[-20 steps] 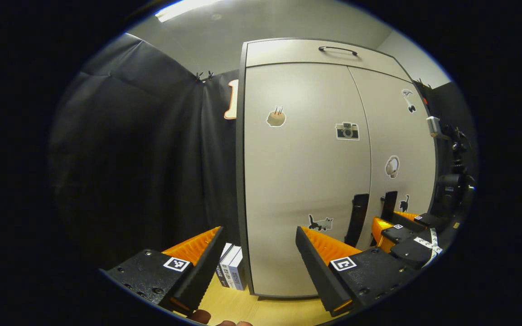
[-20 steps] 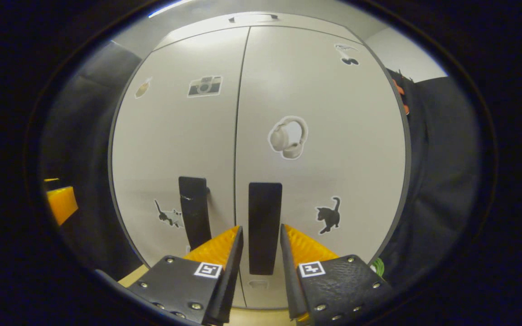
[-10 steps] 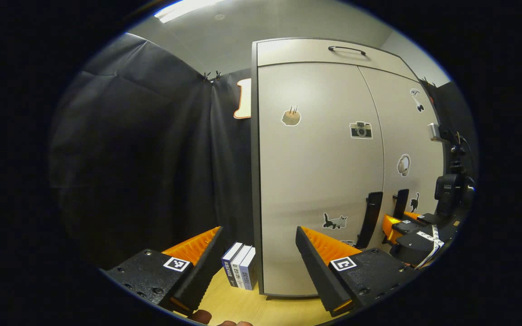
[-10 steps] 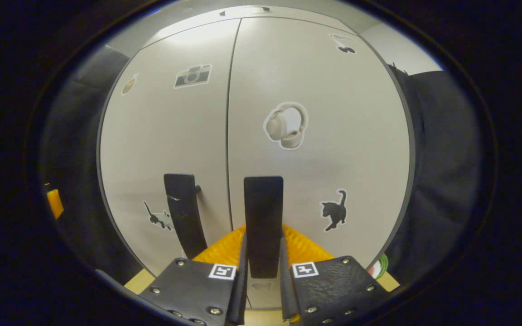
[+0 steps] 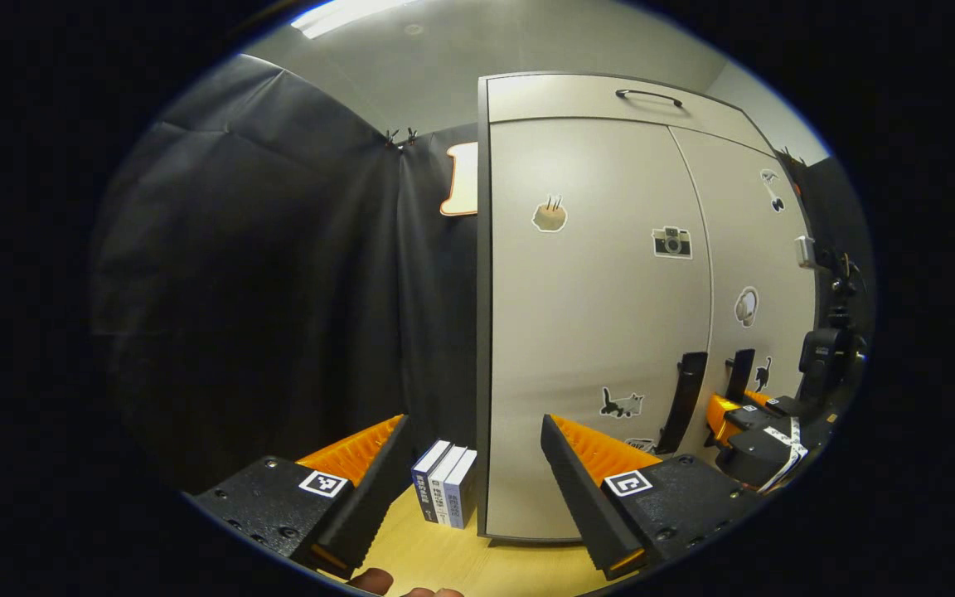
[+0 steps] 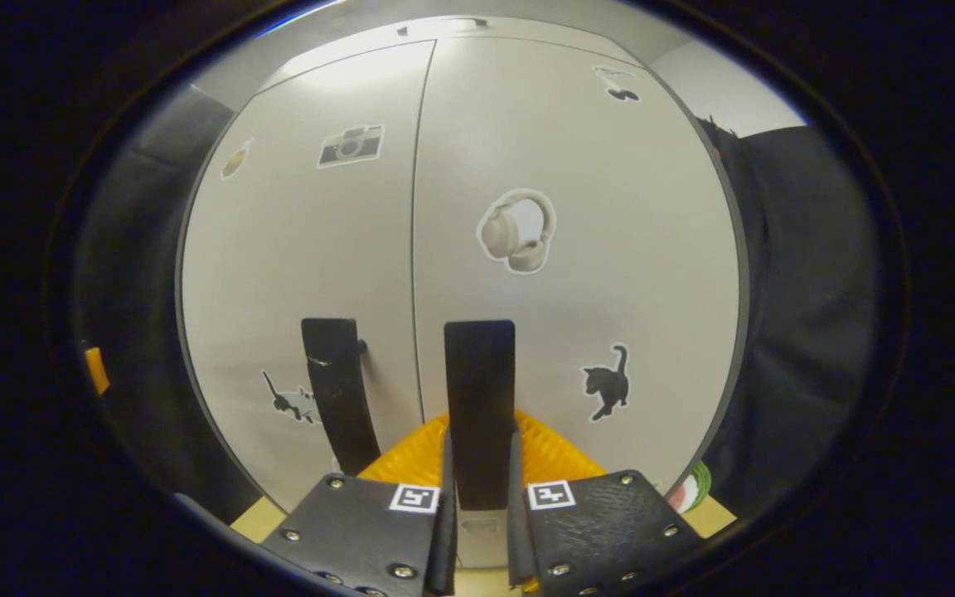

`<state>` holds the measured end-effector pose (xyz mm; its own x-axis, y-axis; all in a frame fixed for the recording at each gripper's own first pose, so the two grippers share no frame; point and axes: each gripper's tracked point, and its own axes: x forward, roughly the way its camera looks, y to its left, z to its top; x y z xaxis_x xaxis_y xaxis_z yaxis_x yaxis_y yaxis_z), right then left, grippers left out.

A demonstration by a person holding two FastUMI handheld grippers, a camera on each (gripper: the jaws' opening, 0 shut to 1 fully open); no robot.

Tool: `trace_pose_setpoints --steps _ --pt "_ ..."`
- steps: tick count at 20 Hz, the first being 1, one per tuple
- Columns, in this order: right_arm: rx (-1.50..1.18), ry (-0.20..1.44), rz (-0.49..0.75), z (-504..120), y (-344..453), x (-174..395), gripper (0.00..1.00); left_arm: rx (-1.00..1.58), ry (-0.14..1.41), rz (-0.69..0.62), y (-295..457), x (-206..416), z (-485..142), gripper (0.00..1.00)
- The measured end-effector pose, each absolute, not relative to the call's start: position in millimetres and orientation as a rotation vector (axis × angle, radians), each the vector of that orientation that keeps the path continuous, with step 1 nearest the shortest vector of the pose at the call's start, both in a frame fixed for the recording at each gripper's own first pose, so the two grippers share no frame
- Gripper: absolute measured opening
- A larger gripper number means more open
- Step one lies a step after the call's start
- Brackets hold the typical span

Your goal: Open the right door of the double-door shoe cabinet with the right hand, and open the left door with the left hand.

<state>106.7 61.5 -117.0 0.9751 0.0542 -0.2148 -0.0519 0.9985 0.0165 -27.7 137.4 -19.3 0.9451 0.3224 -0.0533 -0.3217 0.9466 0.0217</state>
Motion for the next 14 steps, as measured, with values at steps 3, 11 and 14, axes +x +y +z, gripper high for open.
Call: trace_pose_setpoints --steps 3,11,14 --pt "0.020 0.216 0.065 -114.7 59.3 99.5 0.24 0.004 0.063 0.322 133.5 -28.4 -22.0 0.97" --pt "0.047 0.210 0.089 -110.1 54.2 90.5 0.13 0.001 0.067 0.304 120.9 -38.8 -23.6 0.97" --pt "0.055 0.202 0.095 -108.3 51.3 85.7 0.13 0.002 0.075 0.314 119.5 -47.6 -26.1 0.97"
